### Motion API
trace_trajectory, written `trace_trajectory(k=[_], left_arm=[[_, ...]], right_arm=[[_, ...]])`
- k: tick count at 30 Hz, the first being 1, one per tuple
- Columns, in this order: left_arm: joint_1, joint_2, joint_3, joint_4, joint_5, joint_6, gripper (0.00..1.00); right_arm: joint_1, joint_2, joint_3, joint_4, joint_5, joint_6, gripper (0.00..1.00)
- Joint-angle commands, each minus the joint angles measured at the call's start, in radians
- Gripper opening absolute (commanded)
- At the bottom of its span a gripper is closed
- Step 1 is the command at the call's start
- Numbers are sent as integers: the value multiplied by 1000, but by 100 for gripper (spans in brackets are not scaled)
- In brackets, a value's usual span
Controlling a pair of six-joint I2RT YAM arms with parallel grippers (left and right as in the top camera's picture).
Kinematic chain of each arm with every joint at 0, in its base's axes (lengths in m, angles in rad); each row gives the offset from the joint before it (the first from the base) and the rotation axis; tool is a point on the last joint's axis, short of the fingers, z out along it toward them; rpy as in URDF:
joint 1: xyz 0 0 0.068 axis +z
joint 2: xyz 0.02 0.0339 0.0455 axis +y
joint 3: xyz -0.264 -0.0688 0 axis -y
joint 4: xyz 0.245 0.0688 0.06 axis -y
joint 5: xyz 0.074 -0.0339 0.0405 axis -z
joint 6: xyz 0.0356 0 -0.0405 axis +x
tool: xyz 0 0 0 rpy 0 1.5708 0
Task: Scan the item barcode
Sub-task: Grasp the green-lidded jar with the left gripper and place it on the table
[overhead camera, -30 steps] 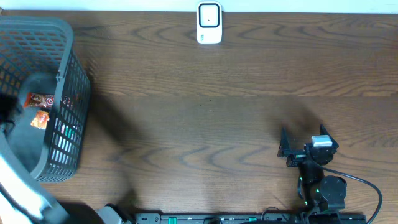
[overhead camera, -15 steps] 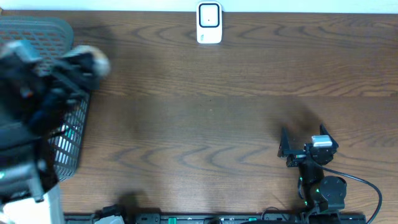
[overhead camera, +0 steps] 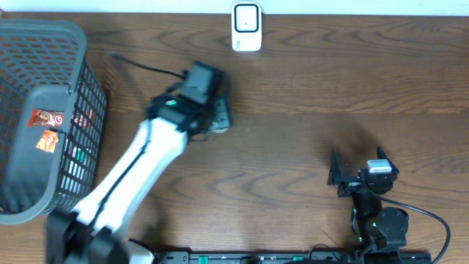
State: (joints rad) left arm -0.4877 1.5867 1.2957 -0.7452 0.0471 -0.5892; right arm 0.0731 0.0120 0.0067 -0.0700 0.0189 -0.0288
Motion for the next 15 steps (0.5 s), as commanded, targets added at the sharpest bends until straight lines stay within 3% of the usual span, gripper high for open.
trace_trajectory(k=[1,5,7,10,15], left_arm=[[-34,90,8,33,-72,-204,52],[-55,187,8,60,-130,-425,52],[-59,227,8,79,-145,-452,52],[-59,280,8,108,-145,-410,54],[-60,333,8,123,-134,-234,62]], right_arm=[[-9,-5,-1,-3,6,17,99],[-9,-5,-1,-3,6,17,99],[-9,-5,-1,-3,6,17,99],[-9,-5,-1,-3,6,17,99],[-9,-5,-1,-3,6,17,99]])
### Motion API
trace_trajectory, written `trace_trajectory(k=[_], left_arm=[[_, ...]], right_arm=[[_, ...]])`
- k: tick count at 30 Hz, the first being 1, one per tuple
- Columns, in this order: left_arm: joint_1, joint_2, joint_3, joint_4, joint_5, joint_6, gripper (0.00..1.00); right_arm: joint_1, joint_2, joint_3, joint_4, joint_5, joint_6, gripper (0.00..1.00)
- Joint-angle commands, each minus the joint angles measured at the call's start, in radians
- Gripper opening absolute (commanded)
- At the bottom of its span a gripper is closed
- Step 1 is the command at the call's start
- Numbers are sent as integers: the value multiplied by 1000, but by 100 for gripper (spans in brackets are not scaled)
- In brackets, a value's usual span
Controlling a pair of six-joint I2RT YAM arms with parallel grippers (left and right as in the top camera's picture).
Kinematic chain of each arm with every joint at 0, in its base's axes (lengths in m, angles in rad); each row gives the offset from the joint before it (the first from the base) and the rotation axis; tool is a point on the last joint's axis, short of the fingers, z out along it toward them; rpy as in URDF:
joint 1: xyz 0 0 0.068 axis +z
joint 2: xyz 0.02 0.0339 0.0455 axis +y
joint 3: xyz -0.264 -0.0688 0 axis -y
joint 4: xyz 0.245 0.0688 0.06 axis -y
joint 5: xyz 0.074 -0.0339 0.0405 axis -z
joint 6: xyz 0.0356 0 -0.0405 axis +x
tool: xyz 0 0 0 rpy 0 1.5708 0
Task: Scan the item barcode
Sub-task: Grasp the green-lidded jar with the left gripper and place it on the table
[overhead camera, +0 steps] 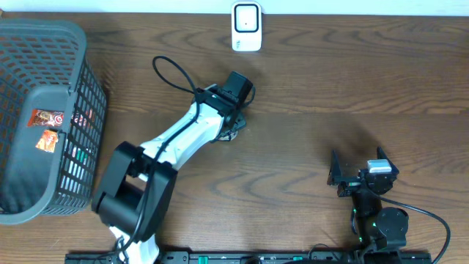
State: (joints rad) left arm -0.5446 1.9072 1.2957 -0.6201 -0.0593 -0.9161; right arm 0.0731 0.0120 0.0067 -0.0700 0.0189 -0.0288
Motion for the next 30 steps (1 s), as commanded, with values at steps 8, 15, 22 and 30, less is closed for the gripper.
trace_trajectory(k=[8,15,22,30], left_arm=[[24,-41,75,-72,-31,351,99],[80,-294,357,-344,-56,563,100],[402,-554,607,-462,-110,514,98],[1112,-523,585,-583,24,467,98]], right_arm=[[-9,-5,-1,-3,6,17,99],[-9,-5,-1,-3,6,17,99],[-9,-5,-1,-3,6,17,99],[-9,-5,-1,-3,6,17,99]])
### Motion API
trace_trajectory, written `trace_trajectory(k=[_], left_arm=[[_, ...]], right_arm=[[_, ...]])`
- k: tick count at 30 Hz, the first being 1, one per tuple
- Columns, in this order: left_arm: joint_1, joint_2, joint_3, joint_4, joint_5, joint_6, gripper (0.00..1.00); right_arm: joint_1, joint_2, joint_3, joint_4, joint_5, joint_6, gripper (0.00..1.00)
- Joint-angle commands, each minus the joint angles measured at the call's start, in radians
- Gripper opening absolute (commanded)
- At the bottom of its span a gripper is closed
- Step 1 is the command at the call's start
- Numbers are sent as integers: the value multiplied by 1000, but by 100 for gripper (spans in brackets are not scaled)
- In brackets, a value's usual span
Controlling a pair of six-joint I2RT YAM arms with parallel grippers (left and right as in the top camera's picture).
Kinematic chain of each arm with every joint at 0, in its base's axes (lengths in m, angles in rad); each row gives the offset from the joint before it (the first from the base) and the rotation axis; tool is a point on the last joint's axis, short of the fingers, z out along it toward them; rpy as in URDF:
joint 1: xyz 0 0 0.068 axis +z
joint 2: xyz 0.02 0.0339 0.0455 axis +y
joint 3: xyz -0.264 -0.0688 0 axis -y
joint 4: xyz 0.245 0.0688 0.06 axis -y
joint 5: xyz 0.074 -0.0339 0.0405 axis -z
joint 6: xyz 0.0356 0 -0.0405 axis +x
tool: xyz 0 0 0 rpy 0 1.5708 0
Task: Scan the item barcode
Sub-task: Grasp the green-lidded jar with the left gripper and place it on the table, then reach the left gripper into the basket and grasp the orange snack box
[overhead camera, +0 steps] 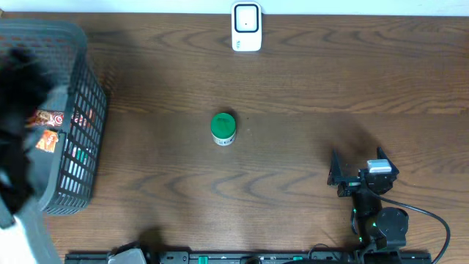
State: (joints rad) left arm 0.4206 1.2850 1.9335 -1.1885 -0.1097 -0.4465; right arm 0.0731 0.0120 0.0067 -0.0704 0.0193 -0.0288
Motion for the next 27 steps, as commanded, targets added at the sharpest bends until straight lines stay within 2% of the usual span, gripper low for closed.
trace_trajectory(k=[1,4,7,13,27], left_arm=[[196,126,-74,-16,73,-3,100],[294,216,-149,-14,69,-2,91],[332,298,-252,39,67,-8,91],[322,428,-423,197,65,0,91],[298,679,-488,361,65,0,92]], right_arm=[[-9,-5,-1,-2,5,17,99],[-9,-5,-1,-3,5,17,99],[-9,-5,-1,-2,5,17,99],[-9,-5,-1,-3,5,17,99],[-9,-5,-1,-2,5,17,99]])
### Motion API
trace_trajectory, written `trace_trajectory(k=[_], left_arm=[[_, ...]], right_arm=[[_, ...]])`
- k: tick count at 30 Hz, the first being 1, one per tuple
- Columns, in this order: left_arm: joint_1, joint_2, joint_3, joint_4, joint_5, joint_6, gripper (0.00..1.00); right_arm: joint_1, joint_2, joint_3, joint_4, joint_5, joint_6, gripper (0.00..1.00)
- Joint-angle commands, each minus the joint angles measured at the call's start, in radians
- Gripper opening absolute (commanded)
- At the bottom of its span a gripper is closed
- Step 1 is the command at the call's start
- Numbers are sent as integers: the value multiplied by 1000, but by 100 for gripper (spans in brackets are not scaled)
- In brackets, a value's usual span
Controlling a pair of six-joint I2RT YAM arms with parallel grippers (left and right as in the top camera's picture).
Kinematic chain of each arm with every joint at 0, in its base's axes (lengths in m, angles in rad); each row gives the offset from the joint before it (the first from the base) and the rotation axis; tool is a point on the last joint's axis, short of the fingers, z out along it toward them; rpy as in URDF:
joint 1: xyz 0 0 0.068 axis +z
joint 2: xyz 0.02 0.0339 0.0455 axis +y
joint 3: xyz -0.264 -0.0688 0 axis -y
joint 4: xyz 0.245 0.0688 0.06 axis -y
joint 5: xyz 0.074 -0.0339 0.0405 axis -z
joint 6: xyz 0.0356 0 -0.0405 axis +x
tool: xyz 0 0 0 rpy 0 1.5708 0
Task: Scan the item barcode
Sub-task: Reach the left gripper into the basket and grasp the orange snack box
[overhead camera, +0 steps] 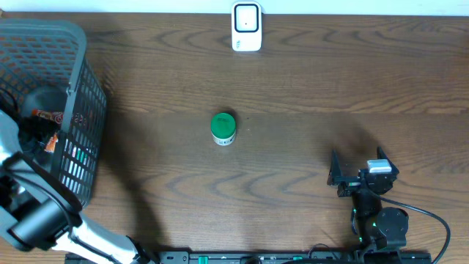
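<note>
A small jar with a green lid [223, 127] stands alone on the wooden table [308, 88], in front of the white scanner [246, 27] at the back edge. My left arm comes up from the bottom left corner. Its dark gripper [35, 126] is inside the grey basket [80, 81], over the orange and brown snack packets [47, 129]; its jaws are hidden in the dark shape. My right gripper [338, 174] rests low at the front right, away from everything, with its jaws unclear from above.
The tall mesh basket fills the left side of the table and holds several packets. The right arm's base and cable [381, 224] sit at the front right edge.
The left arm was a blur over the basket's left rim; its gripper is now down inside the basket at the snack packets. The green-lidded jar and the right arm have not moved.
My left gripper was first over the jar at mid-table, then slightly nearer the scanner with the jar under it. Afterwards the jar stood free on the table and the arm was at the basket. Now the gripper is inside the basket.
</note>
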State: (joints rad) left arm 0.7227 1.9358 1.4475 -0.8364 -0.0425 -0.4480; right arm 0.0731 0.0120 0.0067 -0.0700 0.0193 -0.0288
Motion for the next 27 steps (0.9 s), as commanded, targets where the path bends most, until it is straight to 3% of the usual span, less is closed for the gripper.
trace_trajectory(k=[1,14,16,20,26,27], left_arm=[[-5,42,-2,18,-2,2,92],[-18,103,-2,45,-2,2,89],[-20,103,-2,42,-2,2,81],[-24,103,-2,37,4,2,49],[-24,96,-2,23,6,2,15],[-24,92,-2,20,6,2,14]], right_arm=[[-9,-5,-1,-3,5,17,99],[-9,-5,-1,-3,5,17,99],[-9,-5,-1,-3,5,17,99],[-9,-5,-1,-3,5,17,99],[-9,-5,-1,-3,5,17,99],[-9,-5,-1,-3,5,17,99]])
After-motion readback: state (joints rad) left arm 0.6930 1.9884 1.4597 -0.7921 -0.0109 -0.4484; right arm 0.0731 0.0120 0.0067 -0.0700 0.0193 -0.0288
